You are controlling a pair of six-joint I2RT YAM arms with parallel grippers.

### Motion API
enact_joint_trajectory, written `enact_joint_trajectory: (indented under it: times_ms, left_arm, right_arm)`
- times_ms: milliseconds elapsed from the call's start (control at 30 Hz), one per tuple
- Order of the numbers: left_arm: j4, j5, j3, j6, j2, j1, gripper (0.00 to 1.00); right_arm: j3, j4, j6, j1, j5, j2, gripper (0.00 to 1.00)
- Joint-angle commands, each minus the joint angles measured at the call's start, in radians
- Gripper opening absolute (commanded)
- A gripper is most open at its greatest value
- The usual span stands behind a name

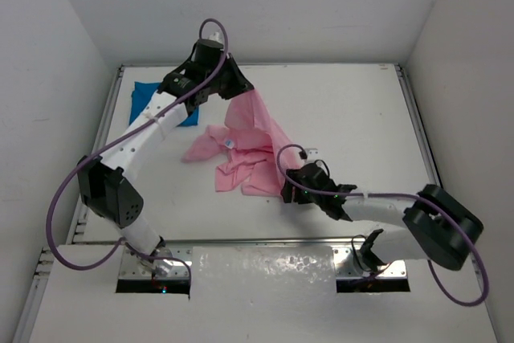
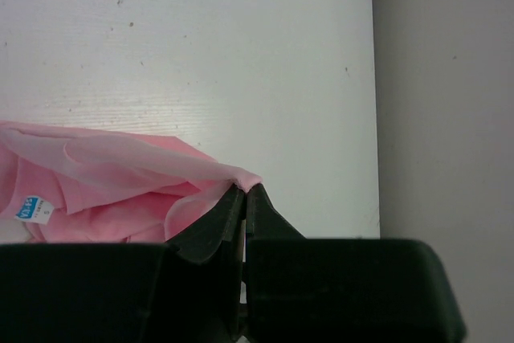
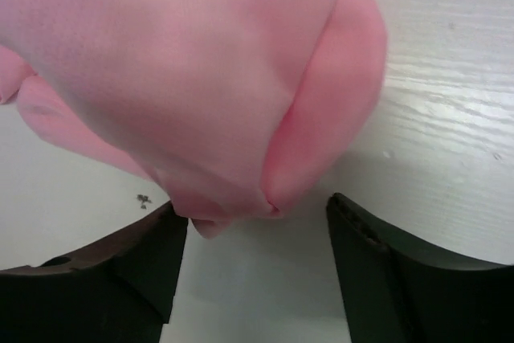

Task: Fold and stack the t-shirts
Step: Flatten out the tshirt

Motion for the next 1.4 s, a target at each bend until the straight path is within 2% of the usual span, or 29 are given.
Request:
enact_joint_trajectory:
  times_ms: [0, 67, 100, 133, 167, 200, 233, 267, 433, 467, 567, 633, 767, 933, 1067, 1167, 1233, 1267, 1367]
  left_arm:
    - [0.003, -0.021, 0.053, 0.012, -0.015, 0.009, 0.00]
    - [-0.003, -0.030, 0.063, 0.012, -0.024, 0.013, 0.00]
    - [-0.009, -0.039, 0.079, 0.013, -0.026, 0.020, 0.00]
    - [-0.017, -0.045, 0.093, 0.016, -0.032, 0.026, 0.00]
    - [-0.044, -0.057, 0.115, 0.022, -0.035, 0.030, 0.00]
    - [-0.067, -0.093, 0.139, 0.045, -0.038, 0.035, 0.00]
    - [-0.090, -0.129, 0.206, 0.058, -0.039, 0.036, 0.00]
    - [-0.116, -0.159, 0.243, 0.071, -0.043, 0.036, 0.00]
    - [-0.280, -0.311, 0.452, 0.101, -0.072, 0.041, 0.00]
    - [-0.315, -0.321, 0.466, 0.101, -0.082, 0.041, 0.00]
    - [-0.377, -0.349, 0.469, 0.089, -0.147, 0.041, 0.00]
    - [-0.385, -0.348, 0.419, 0.072, -0.225, 0.041, 0.00]
    - [-0.388, -0.357, 0.314, 0.046, -0.387, 0.043, 0.00]
    - [-0.487, -0.358, 0.427, 0.020, -0.477, 0.041, 0.00]
    - [-0.543, -0.328, 0.463, -0.014, -0.495, 0.041, 0.00]
    - [-0.531, -0.306, 0.373, -0.017, -0.492, 0.041, 0.00]
    - [-0.512, -0.311, 0.247, -0.002, -0.495, 0.041, 0.00]
    - [-0.479, -0.324, 0.143, 0.013, -0.497, 0.041, 0.00]
    - [-0.426, -0.378, 0.002, 0.030, -0.507, 0.041, 0.00]
  right_arm:
    - [0.115, 0.056, 0.008, 0.014, 0.024, 0.093, 0.64]
    - [0.161, 0.023, 0.006, 0.015, 0.027, 0.120, 0.32]
    - [0.183, -0.011, -0.003, 0.015, 0.050, 0.108, 0.05]
    - [0.216, -0.178, -0.011, 0.015, 0.108, 0.087, 0.00]
    - [0.293, -0.279, -0.024, 0.011, 0.168, 0.059, 0.00]
    - [0.334, -0.369, -0.046, 0.007, 0.296, -0.008, 0.00]
    - [0.385, -0.522, -0.122, -0.017, 0.342, -0.043, 0.00]
    - [0.487, -0.589, -0.168, -0.035, 0.369, -0.072, 0.00]
    - [0.781, -0.890, -0.386, -0.141, 0.376, -0.143, 0.00]
    - [0.865, -0.930, -0.402, -0.141, 0.389, -0.140, 0.00]
    - [0.977, -1.045, -0.416, -0.141, 0.397, -0.162, 0.00]
    - [0.999, -1.093, -0.396, -0.141, 0.388, -0.221, 0.00]
    - [0.967, -1.125, -0.333, -0.141, 0.332, -0.359, 0.00]
    - [1.025, -1.166, -0.308, -0.141, 0.195, -0.452, 0.00]
    - [1.117, -1.188, -0.353, -0.141, 0.130, -0.417, 0.00]
    - [1.079, -1.159, -0.446, -0.141, 0.123, -0.329, 0.00]
    - [1.021, -1.134, -0.493, -0.144, 0.111, -0.224, 0.00]
    - [0.999, -1.116, -0.507, -0.146, 0.088, -0.187, 0.00]
    - [0.893, -1.003, -0.517, -0.193, -0.050, -0.076, 0.00]
